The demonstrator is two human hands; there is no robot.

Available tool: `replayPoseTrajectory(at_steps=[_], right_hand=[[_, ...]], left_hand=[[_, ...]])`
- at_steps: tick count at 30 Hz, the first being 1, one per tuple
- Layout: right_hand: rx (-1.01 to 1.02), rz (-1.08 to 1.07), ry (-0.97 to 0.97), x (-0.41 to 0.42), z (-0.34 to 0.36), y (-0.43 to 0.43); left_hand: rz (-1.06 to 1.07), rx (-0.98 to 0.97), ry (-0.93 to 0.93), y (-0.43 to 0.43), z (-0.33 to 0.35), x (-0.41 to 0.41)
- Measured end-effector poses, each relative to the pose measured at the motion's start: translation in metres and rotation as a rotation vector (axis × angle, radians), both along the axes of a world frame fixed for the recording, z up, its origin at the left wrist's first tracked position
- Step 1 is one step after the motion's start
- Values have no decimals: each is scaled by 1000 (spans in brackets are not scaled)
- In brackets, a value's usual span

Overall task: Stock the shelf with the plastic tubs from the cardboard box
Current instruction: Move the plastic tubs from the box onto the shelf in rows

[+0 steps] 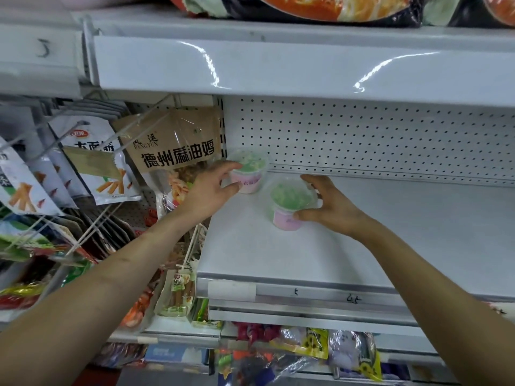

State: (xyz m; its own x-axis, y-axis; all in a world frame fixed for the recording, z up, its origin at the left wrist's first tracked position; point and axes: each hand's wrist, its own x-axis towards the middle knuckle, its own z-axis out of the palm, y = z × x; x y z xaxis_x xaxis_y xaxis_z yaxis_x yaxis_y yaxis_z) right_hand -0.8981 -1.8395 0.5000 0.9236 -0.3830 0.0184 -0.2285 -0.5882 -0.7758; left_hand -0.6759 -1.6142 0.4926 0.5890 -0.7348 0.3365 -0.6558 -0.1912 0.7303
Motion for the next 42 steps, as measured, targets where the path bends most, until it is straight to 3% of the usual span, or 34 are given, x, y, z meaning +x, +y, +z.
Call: replayPoseTrajectory(at_steps=[3, 6, 18, 33, 42], right_hand=[[-58, -60, -27, 1, -6, -1], [10, -55, -1, 1, -7, -4], [106, -145, -28, 8, -9, -16], [84, -133, -27, 43, 0, -41], [217, -174, -79, 67, -2, -58]], left_hand=[[33, 85, -157, -5, -2, 12], [20, 161, -259, -14, -5, 26], [32, 191, -353, -33, -8, 41], [-20, 200, -285, -33, -6, 49], [-75, 287, -223, -33, 6, 54]])
